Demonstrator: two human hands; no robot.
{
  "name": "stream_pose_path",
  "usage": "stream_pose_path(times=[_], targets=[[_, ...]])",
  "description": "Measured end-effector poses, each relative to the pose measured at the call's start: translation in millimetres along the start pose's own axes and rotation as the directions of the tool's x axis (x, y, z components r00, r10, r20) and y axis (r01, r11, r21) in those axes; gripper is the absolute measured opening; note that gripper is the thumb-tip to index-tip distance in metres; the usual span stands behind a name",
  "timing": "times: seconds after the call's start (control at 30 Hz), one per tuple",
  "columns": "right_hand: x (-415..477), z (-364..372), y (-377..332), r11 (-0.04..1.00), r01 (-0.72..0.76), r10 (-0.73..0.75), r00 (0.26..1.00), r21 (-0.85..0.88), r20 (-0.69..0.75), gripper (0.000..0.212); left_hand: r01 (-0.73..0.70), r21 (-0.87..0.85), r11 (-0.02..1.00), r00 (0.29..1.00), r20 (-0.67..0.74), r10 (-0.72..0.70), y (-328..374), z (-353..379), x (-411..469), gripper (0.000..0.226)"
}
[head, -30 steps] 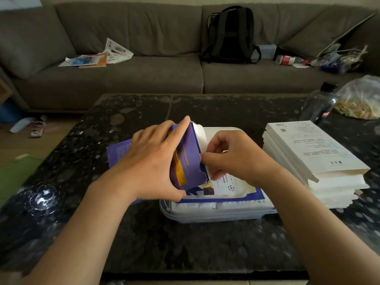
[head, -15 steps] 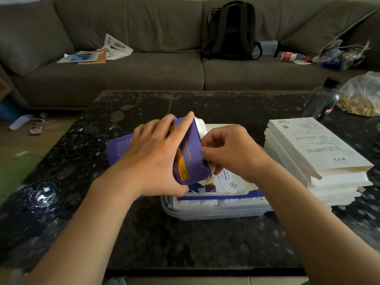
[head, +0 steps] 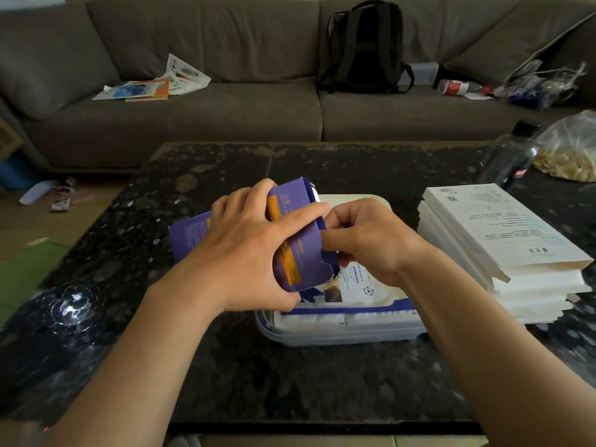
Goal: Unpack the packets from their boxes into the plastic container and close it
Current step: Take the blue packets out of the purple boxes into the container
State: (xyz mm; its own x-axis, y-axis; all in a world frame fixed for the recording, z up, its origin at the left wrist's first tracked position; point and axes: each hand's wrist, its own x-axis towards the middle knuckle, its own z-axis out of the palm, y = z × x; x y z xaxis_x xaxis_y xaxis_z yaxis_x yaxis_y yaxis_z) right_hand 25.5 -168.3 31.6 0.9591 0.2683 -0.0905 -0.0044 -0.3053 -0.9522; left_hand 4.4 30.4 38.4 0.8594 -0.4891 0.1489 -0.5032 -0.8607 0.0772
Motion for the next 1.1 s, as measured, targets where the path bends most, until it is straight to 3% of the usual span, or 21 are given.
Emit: stream_pose_path(times=[0.13,0.37,0.47,0.63,0.83,0.9,1.03,1.1], targets=[[5,-2,7,0.980,-0.077,0.073,0.997,0.182,0.030,0.019,0.002,0.010,1.000,1.000,0.010,-0.003,1,-1,0,0.120],[2,-12,11,0.829,-0.187,0.122,0.980,0.527,0.156,0.018,0.041,-0.011,0.999,0.999,0.036,-0.040,-6,0,-1,0.113],[1,-22,9,0.825,-0.188,0.154,0.982,0.533,0.109,0.012,0.065,-0.004,0.998,0.995,0.071,-0.064,-10,-1,-1,0.111],[-2,-36,0,0.842,-0.125,0.210,0.972,0.525,-0.104,0.020,0.121,-0.019,0.992,0.989,0.090,-0.119,-18,-2,-2,0.111],[-2,-44,0,0.869,-0.102,0.257,0.929,0.483,-0.266,0.015,0.168,-0.018,0.986,0.979,0.119,-0.165,-25,-3,-4,0.112],[-2,-46,0,0.895,-0.113,0.247,0.931,0.432,-0.268,0.014,0.173,-0.012,0.985,0.977,0.127,-0.170,-26,-2,-4,0.113],[-4,-49,0,0.932,-0.151,0.207,0.968,0.330,-0.142,0.027,0.172,-0.005,0.985,0.977,0.132,-0.170,-26,-1,-4,0.113],[-4,-52,0,0.938,-0.118,0.186,0.965,0.325,-0.185,0.026,0.186,-0.011,0.983,0.974,0.137,-0.182,-26,-1,-4,0.113]])
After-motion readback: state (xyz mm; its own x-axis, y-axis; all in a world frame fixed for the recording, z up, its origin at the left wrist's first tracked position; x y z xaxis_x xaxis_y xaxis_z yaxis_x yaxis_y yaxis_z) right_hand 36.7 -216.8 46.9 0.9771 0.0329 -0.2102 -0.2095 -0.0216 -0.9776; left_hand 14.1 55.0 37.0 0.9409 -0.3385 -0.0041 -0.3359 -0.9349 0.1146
